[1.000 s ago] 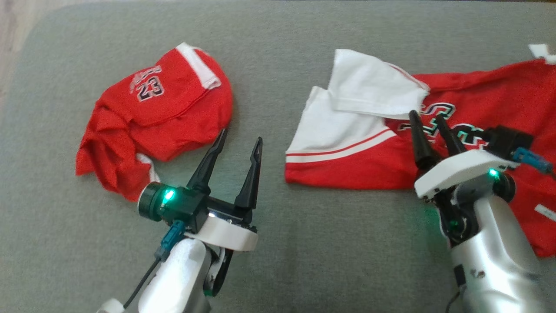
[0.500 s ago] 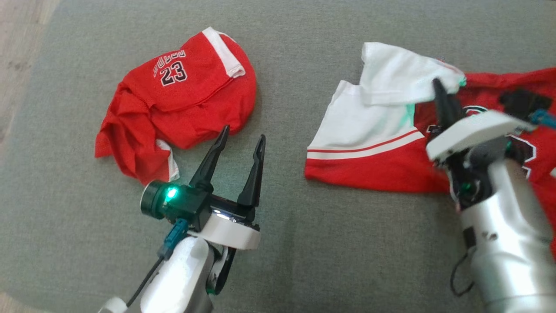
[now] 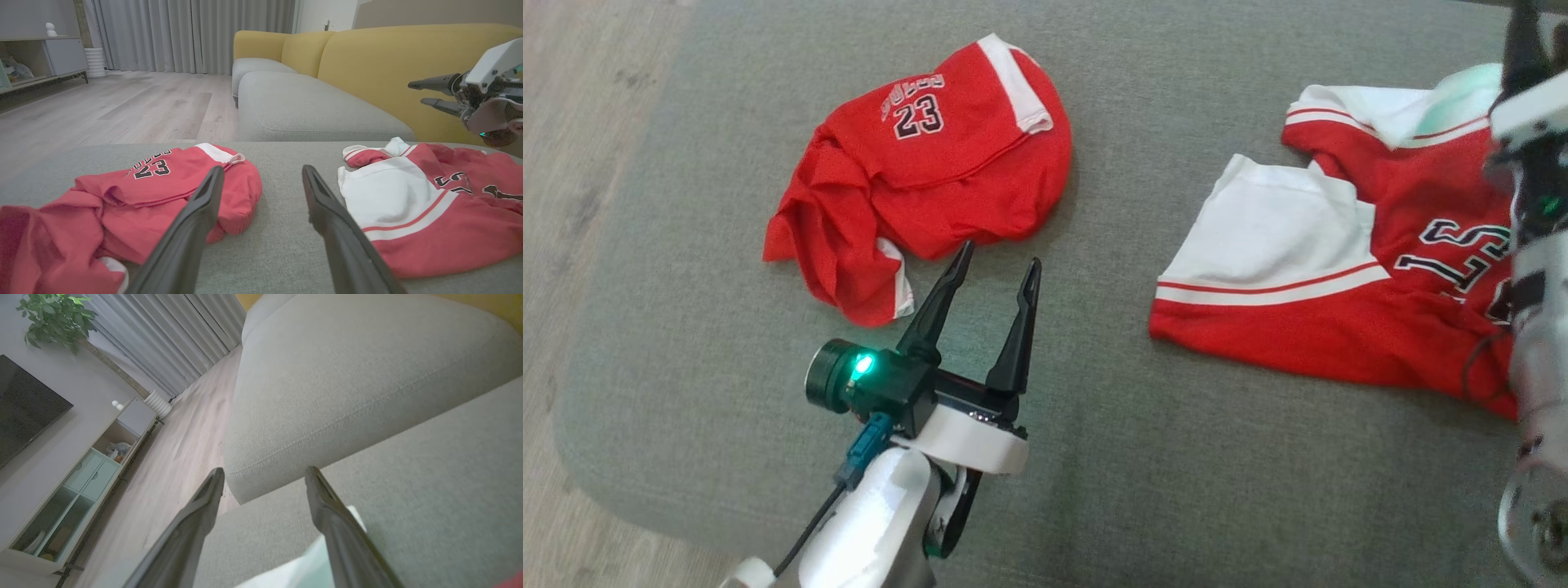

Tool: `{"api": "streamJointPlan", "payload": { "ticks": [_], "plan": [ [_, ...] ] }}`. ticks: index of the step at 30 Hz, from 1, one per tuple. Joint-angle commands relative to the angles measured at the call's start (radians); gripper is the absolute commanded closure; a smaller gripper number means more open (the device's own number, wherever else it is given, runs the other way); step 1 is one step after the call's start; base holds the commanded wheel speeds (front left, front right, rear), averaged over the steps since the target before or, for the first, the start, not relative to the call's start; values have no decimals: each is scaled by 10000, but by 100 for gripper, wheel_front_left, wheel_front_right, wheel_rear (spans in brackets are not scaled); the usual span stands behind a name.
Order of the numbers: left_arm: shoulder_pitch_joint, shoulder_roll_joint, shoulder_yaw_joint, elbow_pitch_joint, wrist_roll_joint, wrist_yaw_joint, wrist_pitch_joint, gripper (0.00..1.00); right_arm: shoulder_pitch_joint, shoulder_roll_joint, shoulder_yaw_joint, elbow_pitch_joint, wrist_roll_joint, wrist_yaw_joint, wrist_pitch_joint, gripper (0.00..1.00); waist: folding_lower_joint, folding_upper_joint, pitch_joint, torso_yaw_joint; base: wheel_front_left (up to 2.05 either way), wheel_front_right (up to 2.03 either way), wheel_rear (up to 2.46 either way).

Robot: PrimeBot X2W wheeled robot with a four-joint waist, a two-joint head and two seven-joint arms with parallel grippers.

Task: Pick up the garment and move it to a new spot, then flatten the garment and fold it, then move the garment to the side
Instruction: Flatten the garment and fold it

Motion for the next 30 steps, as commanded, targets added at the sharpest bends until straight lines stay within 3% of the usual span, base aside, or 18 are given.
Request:
{"api": "streamJointPlan", "payload": {
  "ticks": [1,7,12,15,20,30],
  "plan": [
    [-296,39,235,-336,-48,63,-80,0,-717,-86,71,-25,-243,-7,-351,0,0,0,32,86,0,0,0],
    [-224,39,382,-363,-14,139,-80,0,-1025,-257,664,560,-1258,-7,-1683,0,0,0,-162,-170,0,0,0],
    [-165,39,680,-510,73,121,-80,0,-49,-222,2207,60,-2238,-7,-3077,0,0,0,-538,-896,0,0,0],
    [-126,39,912,-573,130,85,-80,0,807,-175,2587,-547,-2609,-7,-3434,0,0,0,-771,-1480,0,0,0],
    [-38,41,1246,-586,170,-15,-80,0,2211,25,2440,-1733,-3149,-7,-3564,0,0,0,-1069,-2335,0,0,0],
    [60,74,1944,-381,396,-368,-80,0,6283,1175,1359,-4807,-3967,-7,-3588,0,0,0,-1505,-3884,0,0,0]
  ]
}}
